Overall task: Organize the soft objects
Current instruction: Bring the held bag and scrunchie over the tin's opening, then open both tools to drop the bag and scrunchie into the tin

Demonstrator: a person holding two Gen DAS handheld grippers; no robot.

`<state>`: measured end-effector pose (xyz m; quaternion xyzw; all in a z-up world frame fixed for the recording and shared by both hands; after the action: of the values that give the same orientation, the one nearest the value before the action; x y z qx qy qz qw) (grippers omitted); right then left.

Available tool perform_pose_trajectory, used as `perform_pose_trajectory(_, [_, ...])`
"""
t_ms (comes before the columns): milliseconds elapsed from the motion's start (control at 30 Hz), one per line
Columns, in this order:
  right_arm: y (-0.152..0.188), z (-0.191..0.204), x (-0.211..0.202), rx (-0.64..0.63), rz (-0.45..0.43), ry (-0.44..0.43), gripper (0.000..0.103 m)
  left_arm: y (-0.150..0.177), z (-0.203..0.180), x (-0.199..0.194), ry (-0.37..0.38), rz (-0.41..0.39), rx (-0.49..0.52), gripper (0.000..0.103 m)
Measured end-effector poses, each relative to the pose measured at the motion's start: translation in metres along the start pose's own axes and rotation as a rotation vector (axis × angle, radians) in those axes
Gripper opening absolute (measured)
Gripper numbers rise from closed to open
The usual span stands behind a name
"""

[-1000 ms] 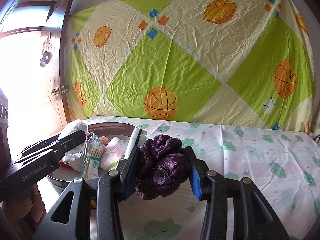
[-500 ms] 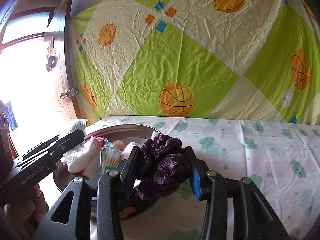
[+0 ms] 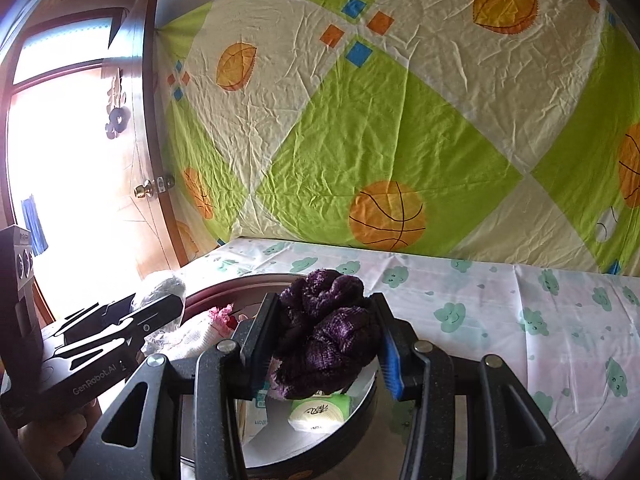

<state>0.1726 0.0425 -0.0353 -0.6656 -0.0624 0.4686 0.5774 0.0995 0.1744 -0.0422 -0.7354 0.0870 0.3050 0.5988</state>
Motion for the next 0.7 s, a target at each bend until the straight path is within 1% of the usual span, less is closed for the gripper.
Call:
perform_pose_trajectory(167, [-0.008, 0.007, 0.008, -0.010, 0.012, -0.008, 0.048, -0.003, 0.010, 0.005, -0.012, 0.022, -0.001, 0.039])
perform_pose_trajectory(300, [-0.013, 0.012, 0.021, -0.026, 0.043, -0.002, 0.048, -0.007, 0.014, 0.013, -0.011, 0.052, -0.001, 0.039])
perform_pose_trajectory(500, [-0.015, 0.016, 0.050, -0.032, 0.129, -0.007, 0.048, -0.004, 0.013, 0.030, 0.000, 0.125, 0.003, 0.040])
perform_pose_trajectory(700, [-0.004, 0.018, 0.076, -0.038, 0.212, -0.002, 0.048, 0.003, 0.009, 0.042, -0.002, 0.173, 0.020, 0.040])
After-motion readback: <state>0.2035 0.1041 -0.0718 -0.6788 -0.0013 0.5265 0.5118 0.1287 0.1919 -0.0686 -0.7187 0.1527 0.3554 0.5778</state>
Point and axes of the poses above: each gripper's, at about its wrist camera, not at the fingertips, and x roughly the way its jaws point, z to its left, y to its underside, the point moved 9 cm from there along x, roughly the way its jaws point, and after that the axes turned 12 degrees about z, right-handed, at the moved point
